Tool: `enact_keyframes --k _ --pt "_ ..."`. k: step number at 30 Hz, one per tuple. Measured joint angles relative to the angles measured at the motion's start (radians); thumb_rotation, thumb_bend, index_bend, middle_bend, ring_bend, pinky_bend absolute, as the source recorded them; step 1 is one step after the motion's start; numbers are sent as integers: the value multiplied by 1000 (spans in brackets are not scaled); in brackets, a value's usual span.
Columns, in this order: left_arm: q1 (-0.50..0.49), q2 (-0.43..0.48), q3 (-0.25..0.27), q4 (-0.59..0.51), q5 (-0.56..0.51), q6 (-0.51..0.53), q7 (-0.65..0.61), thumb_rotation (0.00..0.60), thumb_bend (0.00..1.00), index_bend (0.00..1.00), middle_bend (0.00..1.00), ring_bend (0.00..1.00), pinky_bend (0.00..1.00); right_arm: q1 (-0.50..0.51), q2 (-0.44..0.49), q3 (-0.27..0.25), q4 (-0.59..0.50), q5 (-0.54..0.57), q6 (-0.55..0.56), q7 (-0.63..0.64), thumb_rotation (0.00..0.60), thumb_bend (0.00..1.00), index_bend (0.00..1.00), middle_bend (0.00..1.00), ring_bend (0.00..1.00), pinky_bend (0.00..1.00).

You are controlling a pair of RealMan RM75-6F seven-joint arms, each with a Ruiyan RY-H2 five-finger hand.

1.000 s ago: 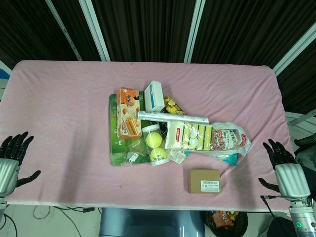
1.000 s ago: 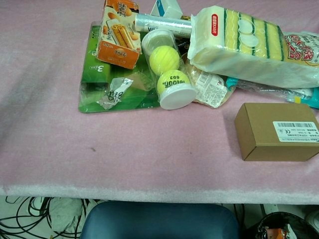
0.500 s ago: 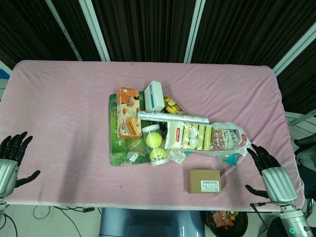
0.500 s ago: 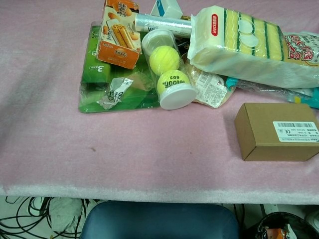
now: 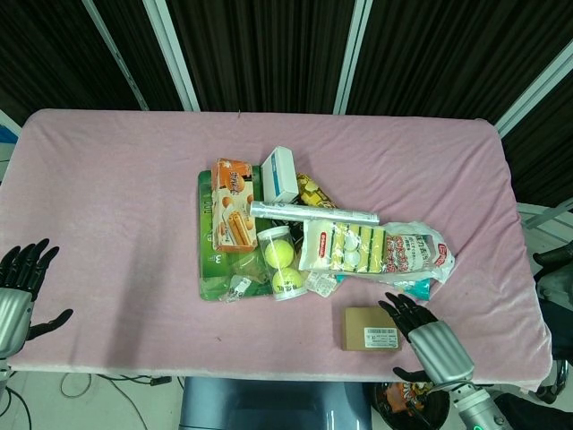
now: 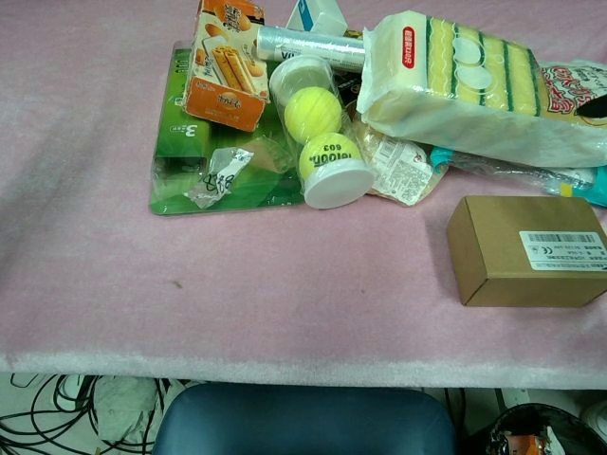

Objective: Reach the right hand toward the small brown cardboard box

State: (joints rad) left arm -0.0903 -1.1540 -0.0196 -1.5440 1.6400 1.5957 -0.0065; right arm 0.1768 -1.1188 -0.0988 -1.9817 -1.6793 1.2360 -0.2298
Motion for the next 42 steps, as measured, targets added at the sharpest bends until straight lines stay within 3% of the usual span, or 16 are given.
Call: enact_keyframes --k 8,25,29,31,33,35,37,42 --pt "-1 1 0 -1 -2 -3 -5 600 0 0 0 0 0 40 -97 25 27 62 -74 -90 600 44 0 0 0 202" --pt "-8 0 -1 -3 -12 -21 -10 600 0 0 0 0 0 103 -210 69 144 124 -150 -162 600 46 0 0 0 202" --pt "-8 1 0 -3 -12 -22 -16 600 0 0 0 0 0 115 -230 71 166 164 -178 -184 600 103 15 32 9 202" --pt "-8 2 0 -2 -12 -22 -18 600 0 0 0 0 0 120 -240 72 176 182 -188 -195 600 210 168 171 107 240" --pt "-9 2 0 -2 -12 -23 -20 600 0 0 0 0 0 125 -251 74 184 194 -196 -198 600 337 471 412 328 399" --pt "-9 2 0 -2 -12 -23 -21 600 0 0 0 0 0 127 -257 74 188 190 -193 -186 600 389 641 557 486 541" --pt "-9 3 0 -2 -12 -23 -22 600 0 0 0 0 0 128 -259 73 189 177 -185 -167 600 400 687 600 542 591" --pt "-8 3 1 -2 -11 -22 -21 600 0 0 0 0 0 124 -245 67 180 114 -132 -99 600 402 695 606 550 599"
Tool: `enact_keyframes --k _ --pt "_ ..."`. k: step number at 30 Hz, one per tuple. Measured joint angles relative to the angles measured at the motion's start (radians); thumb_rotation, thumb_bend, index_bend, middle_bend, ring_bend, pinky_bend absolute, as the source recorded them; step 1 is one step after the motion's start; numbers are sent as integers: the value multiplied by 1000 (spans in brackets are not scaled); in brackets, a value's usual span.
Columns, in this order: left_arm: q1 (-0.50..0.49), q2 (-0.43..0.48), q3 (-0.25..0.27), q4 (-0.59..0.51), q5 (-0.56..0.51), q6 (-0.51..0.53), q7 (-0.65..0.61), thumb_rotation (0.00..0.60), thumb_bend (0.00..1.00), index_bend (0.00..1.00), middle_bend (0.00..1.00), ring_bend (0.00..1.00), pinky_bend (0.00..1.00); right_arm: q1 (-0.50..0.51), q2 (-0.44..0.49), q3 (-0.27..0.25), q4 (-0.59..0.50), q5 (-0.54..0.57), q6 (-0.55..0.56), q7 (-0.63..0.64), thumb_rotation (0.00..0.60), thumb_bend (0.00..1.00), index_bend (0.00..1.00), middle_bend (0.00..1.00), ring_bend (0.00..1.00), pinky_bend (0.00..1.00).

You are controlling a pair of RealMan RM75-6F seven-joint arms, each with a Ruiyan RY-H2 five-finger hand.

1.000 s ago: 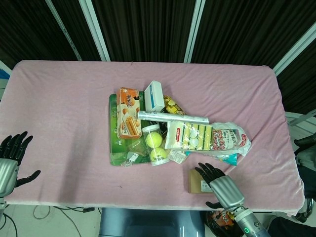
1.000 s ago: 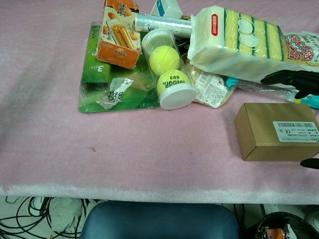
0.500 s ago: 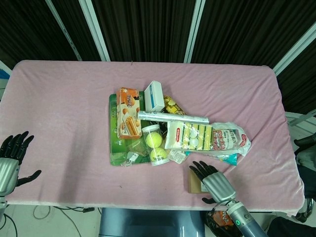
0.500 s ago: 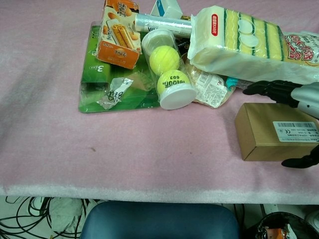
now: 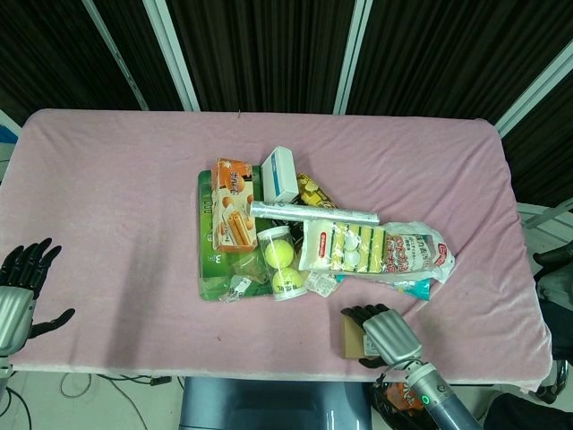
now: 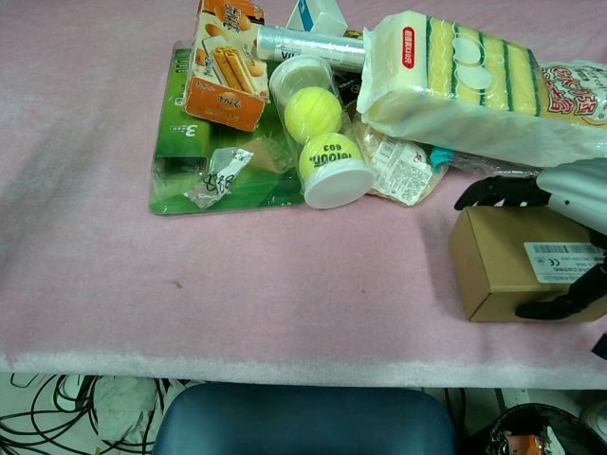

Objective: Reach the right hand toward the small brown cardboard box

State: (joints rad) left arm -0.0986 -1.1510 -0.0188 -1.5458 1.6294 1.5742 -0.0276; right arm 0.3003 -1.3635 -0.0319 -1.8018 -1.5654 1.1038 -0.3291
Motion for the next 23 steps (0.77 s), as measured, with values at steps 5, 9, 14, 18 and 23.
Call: enact_keyframes --k 5,9,14,18,23 --pt "1 0 1 0 2 1 2 600 0 0 0 0 0 -11 58 1 -53 -57 77 79 600 402 695 606 550 599" --pt "0 -2 1 0 3 1 8 600 0 0 0 0 0 -22 116 8 -102 -93 145 151 600 401 694 601 549 599" --pt "-1 -3 3 -3 6 -1 15 600 0 0 0 0 0 -39 192 19 -165 -116 215 254 600 401 694 598 547 599" --pt "-1 -4 6 -5 13 0 25 600 0 0 0 0 0 -45 229 24 -183 -136 245 307 600 401 694 598 547 599" --pt "2 -4 7 -8 17 8 34 600 0 0 0 0 0 -47 246 27 -187 -152 260 343 600 400 694 597 547 598"
